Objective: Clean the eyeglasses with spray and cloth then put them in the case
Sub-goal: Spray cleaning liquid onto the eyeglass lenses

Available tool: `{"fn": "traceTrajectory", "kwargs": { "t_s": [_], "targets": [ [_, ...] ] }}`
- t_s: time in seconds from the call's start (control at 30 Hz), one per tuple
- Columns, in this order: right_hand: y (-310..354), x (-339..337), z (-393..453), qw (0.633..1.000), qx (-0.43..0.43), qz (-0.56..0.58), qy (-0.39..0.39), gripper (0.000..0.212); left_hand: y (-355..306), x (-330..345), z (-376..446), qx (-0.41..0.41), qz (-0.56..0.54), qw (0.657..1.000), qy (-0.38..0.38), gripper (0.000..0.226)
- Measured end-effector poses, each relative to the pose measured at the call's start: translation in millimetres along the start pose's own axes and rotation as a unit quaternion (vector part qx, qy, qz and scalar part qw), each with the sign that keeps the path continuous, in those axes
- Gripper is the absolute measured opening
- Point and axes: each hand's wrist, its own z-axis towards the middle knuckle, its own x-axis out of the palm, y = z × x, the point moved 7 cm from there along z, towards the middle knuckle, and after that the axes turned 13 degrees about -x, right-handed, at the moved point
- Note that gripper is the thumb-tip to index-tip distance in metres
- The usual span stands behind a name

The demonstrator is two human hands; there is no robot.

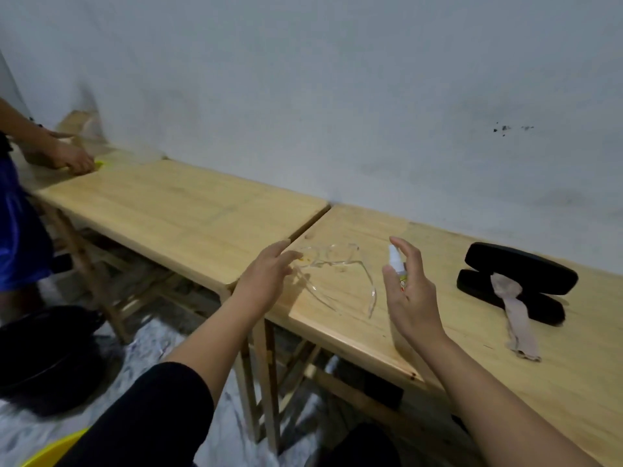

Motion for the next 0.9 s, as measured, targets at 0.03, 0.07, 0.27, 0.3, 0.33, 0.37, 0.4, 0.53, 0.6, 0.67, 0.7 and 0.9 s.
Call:
{"fn": "traceTrajectory", "kwargs": {
  "t_s": [0.03,0.07,0.27,0.3,0.33,0.37,0.4,0.53,0.6,0.67,0.7,0.9],
  "targets": [
    [-1,2,1,1.000,0.002,0.000,0.003,0.039,1,3,3,-0.006,-0.009,1.000,0.004,0.034],
    [-2,4,3,1.000,0.003,-0.002,0.006,0.039,2,6,6,-0.014,-0.025,1.000,0.008,0.031],
    [-14,1,6,1.000,0.013,-0.005,0.000,0.037,-4,19,18,-0.007,-0.031,0.999,0.019,0.020],
    [-15,0,6,1.000,0.016,-0.006,-0.002,0.037,-5,22,19,0.009,-0.042,0.999,0.017,0.019],
    [-17,-2,6,1.000,0.018,-0.005,-0.003,0.037,-5,23,20,0.017,-0.048,0.999,0.006,0.018],
    [-19,-4,5,1.000,0.021,-0.004,-0.005,0.038,-6,24,22,0.020,-0.047,0.999,-0.012,0.019],
    [-20,-6,5,1.000,0.023,-0.001,-0.005,0.038,-5,24,23,0.001,-0.067,0.998,-0.015,0.019],
    [-25,-17,2,0.999,0.029,0.018,-0.013,0.038,-6,26,26,-0.080,-0.149,0.986,-0.007,0.014],
    [-26,-24,0,0.999,0.031,0.027,-0.024,0.040,-7,28,27,-0.112,-0.199,0.974,-0.007,0.017],
    [-28,-32,-4,0.998,0.033,0.028,-0.035,0.039,-12,28,31,-0.144,-0.244,0.959,-0.011,0.021],
    [-28,-37,-7,0.998,0.033,0.024,-0.038,0.039,-15,28,34,-0.152,-0.253,0.955,-0.022,0.023],
    [-38,-53,-24,0.999,0.049,-0.015,-0.016,0.036,-57,23,41,-0.124,-0.280,0.952,-0.023,0.017]
  ]
}}
